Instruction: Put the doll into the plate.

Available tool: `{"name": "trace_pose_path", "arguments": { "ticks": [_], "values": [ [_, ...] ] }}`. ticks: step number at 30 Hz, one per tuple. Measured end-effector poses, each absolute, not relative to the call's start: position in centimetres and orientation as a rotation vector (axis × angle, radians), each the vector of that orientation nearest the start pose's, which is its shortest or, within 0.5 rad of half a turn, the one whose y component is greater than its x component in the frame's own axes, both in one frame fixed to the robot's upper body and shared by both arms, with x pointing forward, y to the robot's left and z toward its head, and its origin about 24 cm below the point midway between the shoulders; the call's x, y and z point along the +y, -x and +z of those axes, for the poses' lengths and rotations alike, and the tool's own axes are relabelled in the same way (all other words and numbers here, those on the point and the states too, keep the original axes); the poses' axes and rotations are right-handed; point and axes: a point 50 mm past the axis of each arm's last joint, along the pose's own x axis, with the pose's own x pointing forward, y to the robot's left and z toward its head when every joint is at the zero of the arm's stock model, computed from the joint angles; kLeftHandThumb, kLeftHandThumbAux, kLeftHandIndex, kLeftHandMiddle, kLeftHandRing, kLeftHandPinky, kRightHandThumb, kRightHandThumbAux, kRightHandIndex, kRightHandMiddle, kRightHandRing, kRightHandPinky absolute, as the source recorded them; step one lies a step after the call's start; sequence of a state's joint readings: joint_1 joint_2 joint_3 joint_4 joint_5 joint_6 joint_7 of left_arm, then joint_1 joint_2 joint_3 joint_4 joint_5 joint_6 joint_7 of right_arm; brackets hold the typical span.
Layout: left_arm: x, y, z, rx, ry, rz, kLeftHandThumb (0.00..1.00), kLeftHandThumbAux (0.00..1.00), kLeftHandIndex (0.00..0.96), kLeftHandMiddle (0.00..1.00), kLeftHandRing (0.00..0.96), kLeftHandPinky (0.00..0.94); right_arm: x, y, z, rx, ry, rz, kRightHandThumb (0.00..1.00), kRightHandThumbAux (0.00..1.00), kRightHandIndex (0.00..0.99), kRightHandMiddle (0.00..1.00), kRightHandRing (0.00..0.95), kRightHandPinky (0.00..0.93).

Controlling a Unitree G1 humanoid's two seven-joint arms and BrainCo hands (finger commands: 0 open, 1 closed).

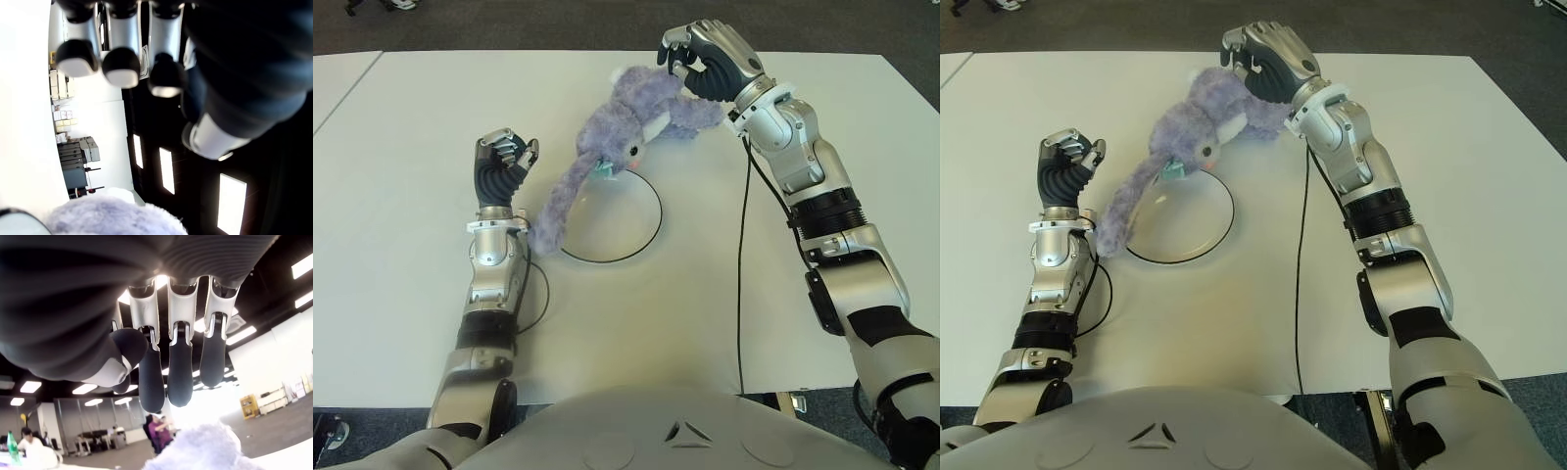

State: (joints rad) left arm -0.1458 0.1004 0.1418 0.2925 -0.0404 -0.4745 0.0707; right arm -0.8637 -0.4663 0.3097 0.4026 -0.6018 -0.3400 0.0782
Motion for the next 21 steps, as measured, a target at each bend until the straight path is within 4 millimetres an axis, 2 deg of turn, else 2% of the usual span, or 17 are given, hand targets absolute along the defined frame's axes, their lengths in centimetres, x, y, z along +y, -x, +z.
{"name": "trace_pose_path", "arguments": {
  "ticks": [2, 4, 6, 11, 14, 17, 21],
  "values": [
    [19.9, -27.1, 6.0, -0.335, -0.049, 0.182, 0.473, 0.815, 0.769, 0.875, 0.888, 0.879, -11.1, -36.0, 21.5, -0.716, 1.256, 0.353, 0.840, 0.676, 0.386, 0.518, 0.607, 0.606],
    [19.9, -27.1, 6.0, -0.335, -0.049, 0.182, 0.470, 0.818, 0.778, 0.877, 0.888, 0.879, -11.1, -36.1, 21.2, -0.711, 1.287, 0.357, 0.760, 0.530, 0.324, 0.455, 0.513, 0.518],
    [19.9, -27.2, 6.0, -0.335, -0.049, 0.182, 0.468, 0.819, 0.781, 0.877, 0.889, 0.879, -11.1, -36.2, 20.8, -0.711, 1.316, 0.360, 0.732, 0.481, 0.303, 0.433, 0.481, 0.489],
    [19.9, -27.2, 6.0, -0.335, -0.049, 0.182, 0.473, 0.820, 0.774, 0.876, 0.889, 0.882, -11.0, -36.2, 20.1, -0.742, 1.384, 0.371, 0.595, 0.408, 0.138, 0.201, 0.224, 0.246],
    [19.9, -27.2, 6.0, -0.335, -0.049, 0.182, 0.477, 0.819, 0.774, 0.877, 0.889, 0.882, -10.9, -36.3, 19.6, -0.761, 1.417, 0.386, 0.553, 0.380, 0.079, 0.104, 0.122, 0.155],
    [19.9, -27.2, 6.0, -0.337, -0.050, 0.181, 0.479, 0.818, 0.774, 0.877, 0.890, 0.882, -10.9, -36.4, 19.2, -0.767, 1.449, 0.415, 0.532, 0.358, 0.036, 0.042, 0.053, 0.077],
    [19.9, -27.2, 6.1, -0.340, -0.050, 0.181, 0.481, 0.818, 0.772, 0.878, 0.891, 0.884, -11.0, -36.5, 18.9, -0.764, 1.476, 0.451, 0.519, 0.314, 0.009, 0.010, 0.013, 0.020]
  ]
}}
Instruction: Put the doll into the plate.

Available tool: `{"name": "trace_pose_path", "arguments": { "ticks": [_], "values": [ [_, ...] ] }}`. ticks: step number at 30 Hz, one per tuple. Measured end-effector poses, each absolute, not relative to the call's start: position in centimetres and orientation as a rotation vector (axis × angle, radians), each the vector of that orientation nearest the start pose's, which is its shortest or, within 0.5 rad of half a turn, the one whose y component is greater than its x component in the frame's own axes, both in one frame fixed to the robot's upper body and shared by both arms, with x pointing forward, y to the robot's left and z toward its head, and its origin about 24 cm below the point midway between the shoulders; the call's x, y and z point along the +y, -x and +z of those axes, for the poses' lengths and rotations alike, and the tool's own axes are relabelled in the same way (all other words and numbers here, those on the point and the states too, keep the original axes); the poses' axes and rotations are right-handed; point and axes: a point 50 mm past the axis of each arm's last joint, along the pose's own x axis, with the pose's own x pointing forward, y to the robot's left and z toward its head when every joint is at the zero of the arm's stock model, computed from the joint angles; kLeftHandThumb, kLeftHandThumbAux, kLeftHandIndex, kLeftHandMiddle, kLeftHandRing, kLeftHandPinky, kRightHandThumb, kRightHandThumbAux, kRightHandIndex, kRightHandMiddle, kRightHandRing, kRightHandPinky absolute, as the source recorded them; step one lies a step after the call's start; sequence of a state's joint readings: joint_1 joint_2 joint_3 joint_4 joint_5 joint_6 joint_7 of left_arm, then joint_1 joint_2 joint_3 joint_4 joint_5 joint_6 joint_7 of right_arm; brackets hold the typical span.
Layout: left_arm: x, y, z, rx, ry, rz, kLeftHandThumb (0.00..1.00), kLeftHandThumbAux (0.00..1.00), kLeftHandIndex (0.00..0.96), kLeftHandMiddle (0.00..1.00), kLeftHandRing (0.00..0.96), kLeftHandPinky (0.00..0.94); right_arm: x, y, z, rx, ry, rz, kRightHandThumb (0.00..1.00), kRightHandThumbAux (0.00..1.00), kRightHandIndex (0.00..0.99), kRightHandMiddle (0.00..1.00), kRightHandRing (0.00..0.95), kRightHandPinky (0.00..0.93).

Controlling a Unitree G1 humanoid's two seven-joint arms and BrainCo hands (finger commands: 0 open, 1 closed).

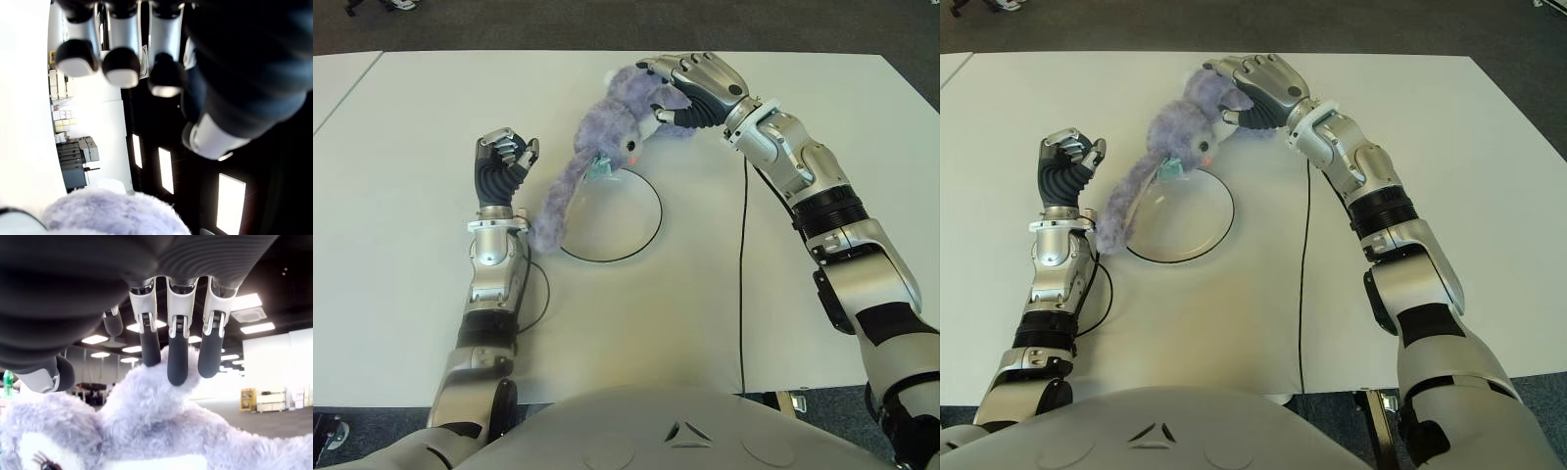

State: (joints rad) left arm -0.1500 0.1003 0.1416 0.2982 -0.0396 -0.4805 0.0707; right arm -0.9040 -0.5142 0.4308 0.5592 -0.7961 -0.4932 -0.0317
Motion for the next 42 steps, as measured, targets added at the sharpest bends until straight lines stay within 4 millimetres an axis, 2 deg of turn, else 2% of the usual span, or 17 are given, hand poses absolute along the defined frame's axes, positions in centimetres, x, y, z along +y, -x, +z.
{"name": "trace_pose_path", "arguments": {
  "ticks": [5, 14, 24, 42],
  "values": [
    [19.84, -27.22, 6.08, -0.344, -0.049, 0.181, 0.490, 0.816, 0.764, 0.879, 0.892, 0.884, -11.02, -36.66, 18.91, -0.752, 1.531, 0.515, 0.516, 0.249, 0.001, 0.001, 0.001, 0.002],
    [19.78, -27.32, 6.21, -0.358, -0.047, 0.179, 0.492, 0.815, 0.767, 0.880, 0.892, 0.883, -10.81, -36.91, 18.95, -0.733, 1.609, 0.604, 0.501, 0.190, 0.000, 0.000, 0.000, 0.000],
    [19.58, -27.52, 6.33, -0.369, -0.041, 0.175, 0.488, 0.813, 0.765, 0.878, 0.891, 0.882, -10.56, -36.94, 19.13, -0.733, 1.635, 0.630, 0.486, 0.165, 0.000, 0.000, 0.000, 0.000],
    [19.47, -27.53, 6.45, -0.382, -0.039, 0.173, 0.506, 0.809, 0.736, 0.875, 0.891, 0.884, -10.25, -36.96, 19.61, -0.728, 1.676, 0.668, 0.534, 0.144, 0.000, 0.000, 0.000, 0.000]
  ]
}}
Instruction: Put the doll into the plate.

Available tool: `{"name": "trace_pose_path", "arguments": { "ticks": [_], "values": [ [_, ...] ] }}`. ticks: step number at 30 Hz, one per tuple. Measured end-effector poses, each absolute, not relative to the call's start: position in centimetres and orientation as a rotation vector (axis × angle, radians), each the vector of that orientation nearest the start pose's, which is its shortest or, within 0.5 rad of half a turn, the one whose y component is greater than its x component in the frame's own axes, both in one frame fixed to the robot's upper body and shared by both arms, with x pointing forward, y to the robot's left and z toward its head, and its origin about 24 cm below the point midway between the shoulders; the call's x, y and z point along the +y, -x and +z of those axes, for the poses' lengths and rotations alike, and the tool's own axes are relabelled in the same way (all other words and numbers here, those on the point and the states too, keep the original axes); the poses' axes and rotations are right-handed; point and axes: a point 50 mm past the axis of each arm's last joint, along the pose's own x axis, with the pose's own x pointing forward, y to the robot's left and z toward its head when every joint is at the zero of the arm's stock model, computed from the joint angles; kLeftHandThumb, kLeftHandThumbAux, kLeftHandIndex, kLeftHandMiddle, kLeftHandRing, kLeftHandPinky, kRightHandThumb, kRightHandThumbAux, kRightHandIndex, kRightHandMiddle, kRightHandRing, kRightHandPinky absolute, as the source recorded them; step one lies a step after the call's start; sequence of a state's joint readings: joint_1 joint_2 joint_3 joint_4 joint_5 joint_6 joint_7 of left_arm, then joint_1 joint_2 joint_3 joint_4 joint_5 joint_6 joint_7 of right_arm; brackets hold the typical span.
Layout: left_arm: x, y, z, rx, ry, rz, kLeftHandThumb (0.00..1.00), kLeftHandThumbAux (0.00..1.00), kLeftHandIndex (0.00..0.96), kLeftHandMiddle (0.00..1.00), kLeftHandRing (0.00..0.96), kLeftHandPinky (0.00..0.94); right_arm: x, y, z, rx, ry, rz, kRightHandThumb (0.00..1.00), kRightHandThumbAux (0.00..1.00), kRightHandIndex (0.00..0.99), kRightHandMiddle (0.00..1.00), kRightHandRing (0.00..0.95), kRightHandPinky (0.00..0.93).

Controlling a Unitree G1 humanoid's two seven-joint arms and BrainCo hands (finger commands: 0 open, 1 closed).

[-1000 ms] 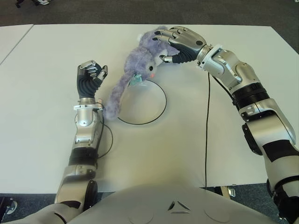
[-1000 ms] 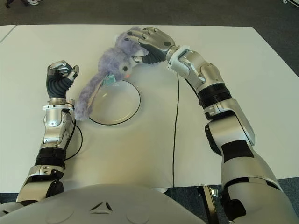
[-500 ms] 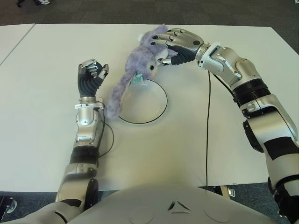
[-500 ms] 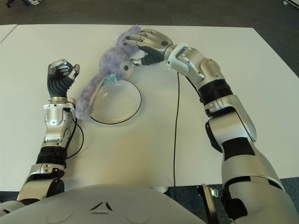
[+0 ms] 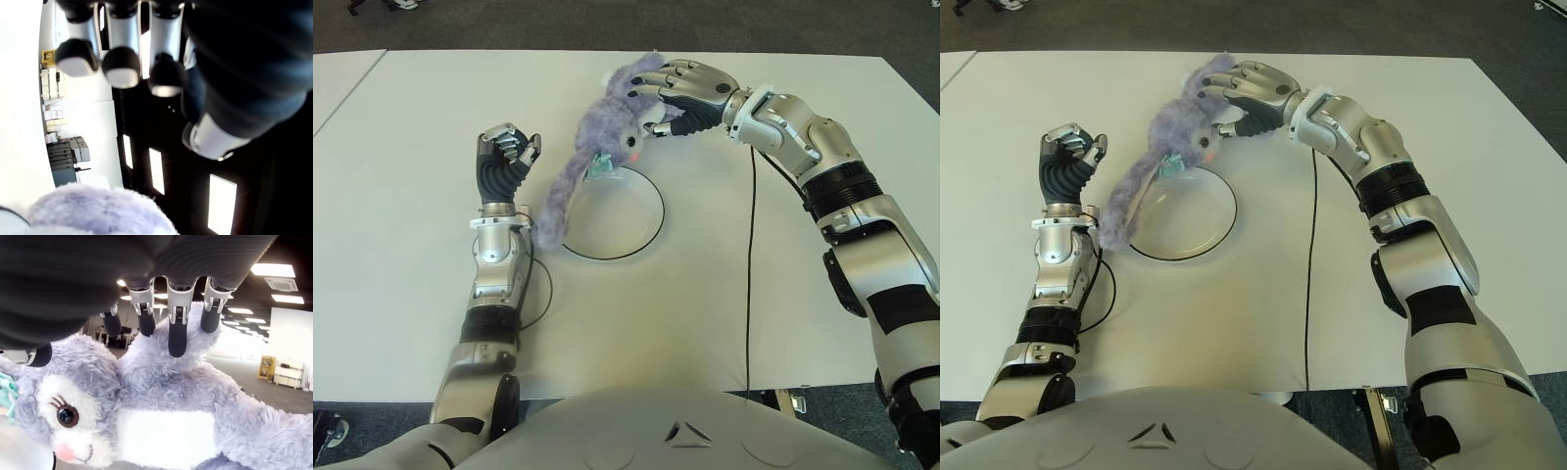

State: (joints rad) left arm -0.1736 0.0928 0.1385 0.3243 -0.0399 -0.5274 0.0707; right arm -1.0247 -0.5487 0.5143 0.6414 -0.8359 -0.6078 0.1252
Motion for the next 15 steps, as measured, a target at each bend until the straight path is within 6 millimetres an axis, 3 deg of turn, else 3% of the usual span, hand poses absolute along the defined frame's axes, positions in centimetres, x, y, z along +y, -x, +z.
{"name": "trace_pose_path", "arguments": {
  "ticks": [15],
  "values": [
    [19.38, -27.55, 6.48, -0.385, -0.037, 0.172, 0.505, 0.809, 0.739, 0.876, 0.891, 0.883, -9.87, -37.07, 20.55, -0.736, 1.710, 0.676, 0.542, 0.144, 0.000, 0.000, 0.000, 0.000]
  ]
}}
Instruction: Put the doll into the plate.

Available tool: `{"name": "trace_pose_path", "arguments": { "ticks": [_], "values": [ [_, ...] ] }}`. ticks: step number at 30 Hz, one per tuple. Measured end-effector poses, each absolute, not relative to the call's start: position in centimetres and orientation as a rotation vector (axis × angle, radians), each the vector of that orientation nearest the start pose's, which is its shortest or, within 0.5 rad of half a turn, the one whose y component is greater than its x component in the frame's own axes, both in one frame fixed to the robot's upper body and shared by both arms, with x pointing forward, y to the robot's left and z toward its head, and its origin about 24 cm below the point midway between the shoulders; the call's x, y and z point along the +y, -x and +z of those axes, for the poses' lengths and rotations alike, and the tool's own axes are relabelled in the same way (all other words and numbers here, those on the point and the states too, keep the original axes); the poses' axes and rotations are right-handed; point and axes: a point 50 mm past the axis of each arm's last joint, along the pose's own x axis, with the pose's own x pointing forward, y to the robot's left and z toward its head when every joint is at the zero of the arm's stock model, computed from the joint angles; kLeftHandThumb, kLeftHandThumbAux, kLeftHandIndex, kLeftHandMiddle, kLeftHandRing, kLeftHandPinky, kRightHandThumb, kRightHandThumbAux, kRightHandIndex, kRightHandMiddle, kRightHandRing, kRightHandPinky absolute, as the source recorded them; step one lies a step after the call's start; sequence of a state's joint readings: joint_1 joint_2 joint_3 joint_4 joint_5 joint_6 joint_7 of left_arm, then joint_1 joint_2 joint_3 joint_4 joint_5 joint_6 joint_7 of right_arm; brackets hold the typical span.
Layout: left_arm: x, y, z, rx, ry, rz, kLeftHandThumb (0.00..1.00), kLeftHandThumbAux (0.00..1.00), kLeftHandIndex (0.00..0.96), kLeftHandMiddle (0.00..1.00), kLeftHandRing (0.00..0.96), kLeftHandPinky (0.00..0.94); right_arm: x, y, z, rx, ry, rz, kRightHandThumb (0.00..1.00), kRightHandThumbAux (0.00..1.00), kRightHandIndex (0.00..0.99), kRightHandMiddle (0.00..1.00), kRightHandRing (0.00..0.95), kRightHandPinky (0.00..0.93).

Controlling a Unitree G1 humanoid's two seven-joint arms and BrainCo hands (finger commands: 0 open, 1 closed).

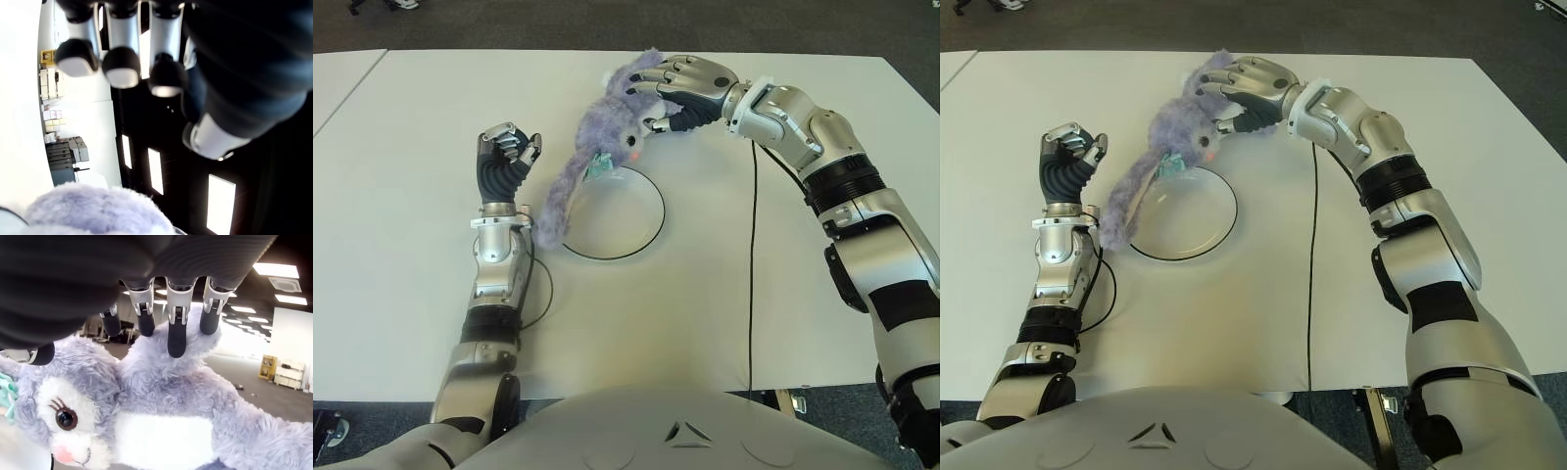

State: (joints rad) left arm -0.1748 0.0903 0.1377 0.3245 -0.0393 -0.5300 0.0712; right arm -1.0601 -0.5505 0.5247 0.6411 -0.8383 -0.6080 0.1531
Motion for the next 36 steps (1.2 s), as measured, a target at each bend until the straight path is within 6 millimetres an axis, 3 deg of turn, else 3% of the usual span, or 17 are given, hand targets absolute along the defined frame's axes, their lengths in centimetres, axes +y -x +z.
{"name": "trace_pose_path", "arguments": {
  "ticks": [16, 36],
  "values": [
    [19.2, -27.6, 6.6, -0.396, -0.032, 0.169, 0.502, 0.810, 0.741, 0.877, 0.892, 0.884, -9.4, -36.9, 23.2, -0.811, 1.754, 0.678, 0.524, 0.149, 0.000, 0.000, 0.000, 0.000],
    [19.1, -27.9, 6.6, -0.401, -0.026, 0.168, 0.501, 0.810, 0.731, 0.878, 0.892, 0.884, -9.6, -36.6, 24.7, -0.798, 1.771, 0.708, 0.492, 0.142, 0.000, 0.000, 0.000, 0.000]
  ]
}}
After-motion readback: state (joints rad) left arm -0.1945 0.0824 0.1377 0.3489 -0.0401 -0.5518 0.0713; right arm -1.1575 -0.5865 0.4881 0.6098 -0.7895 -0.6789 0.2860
